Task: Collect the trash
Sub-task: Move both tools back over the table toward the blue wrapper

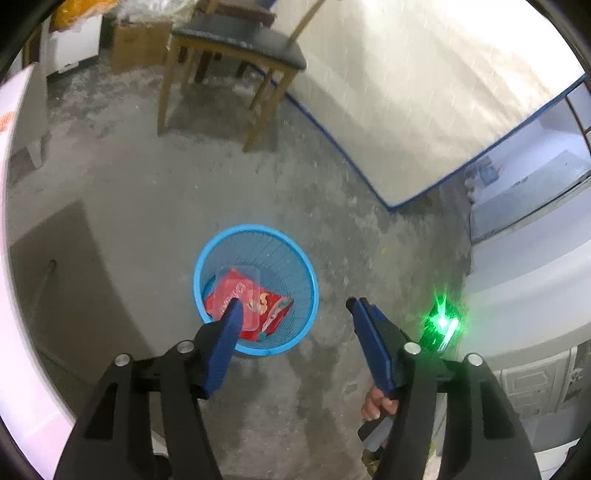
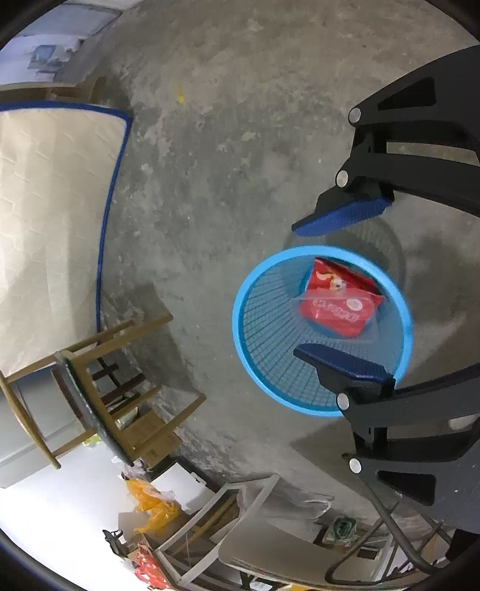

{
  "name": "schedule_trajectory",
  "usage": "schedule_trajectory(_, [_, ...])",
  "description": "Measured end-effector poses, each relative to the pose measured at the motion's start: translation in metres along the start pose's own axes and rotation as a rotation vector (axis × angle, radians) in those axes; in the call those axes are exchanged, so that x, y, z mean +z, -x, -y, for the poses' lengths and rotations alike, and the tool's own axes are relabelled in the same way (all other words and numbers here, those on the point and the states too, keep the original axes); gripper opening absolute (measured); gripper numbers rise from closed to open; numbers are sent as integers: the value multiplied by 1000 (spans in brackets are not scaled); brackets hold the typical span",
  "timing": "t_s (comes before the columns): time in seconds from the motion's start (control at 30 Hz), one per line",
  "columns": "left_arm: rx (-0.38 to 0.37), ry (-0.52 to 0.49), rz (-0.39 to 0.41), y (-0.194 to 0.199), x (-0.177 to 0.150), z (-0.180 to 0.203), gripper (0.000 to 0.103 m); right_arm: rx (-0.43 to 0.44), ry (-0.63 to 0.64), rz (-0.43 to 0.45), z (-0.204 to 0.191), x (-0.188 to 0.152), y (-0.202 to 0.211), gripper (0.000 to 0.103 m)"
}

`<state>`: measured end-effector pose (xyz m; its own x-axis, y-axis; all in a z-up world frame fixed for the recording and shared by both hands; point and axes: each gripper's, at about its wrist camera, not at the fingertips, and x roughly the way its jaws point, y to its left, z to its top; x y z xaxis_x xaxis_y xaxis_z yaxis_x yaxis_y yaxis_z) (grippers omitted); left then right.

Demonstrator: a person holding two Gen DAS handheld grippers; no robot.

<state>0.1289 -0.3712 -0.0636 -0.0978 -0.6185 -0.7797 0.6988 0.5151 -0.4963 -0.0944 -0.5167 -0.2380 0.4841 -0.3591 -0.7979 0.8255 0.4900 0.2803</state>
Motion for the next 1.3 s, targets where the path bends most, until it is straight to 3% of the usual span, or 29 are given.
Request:
schedule_trajectory(0.2, [12, -35, 145, 84, -31, -8, 75, 34, 48, 56, -12, 3, 43, 79])
schedule_trajectory(0.37, [45, -50, 209, 141, -75, -22, 78, 121, 149, 89, -45, 7, 84, 81])
schedule_trajectory(0.57, [175, -11, 349, 222, -146, -62, 81, 356, 306, 88, -111, 6, 129, 82])
schedule_trajectory(0.7, [281, 71, 447, 272, -201, -94, 82, 505, 389, 60, -156, -7, 147, 82])
schedule_trajectory(0.8, [321, 158, 510, 301, -238, -120, 82, 591, 464, 28, -190, -22, 156, 82])
schedule_trajectory(1.0, [287, 323, 625, 336, -283, -169, 82, 708, 637, -53, -264, -56, 169, 82])
schedule_trajectory(1.1, [267, 360, 654, 339, -288, -190, 82, 755, 702, -96, -299, -72, 173, 82])
schedule_trajectory(1.3, [253, 443, 665, 340, -295, -229, 68, 821, 795, -162, -346, -105, 183, 82])
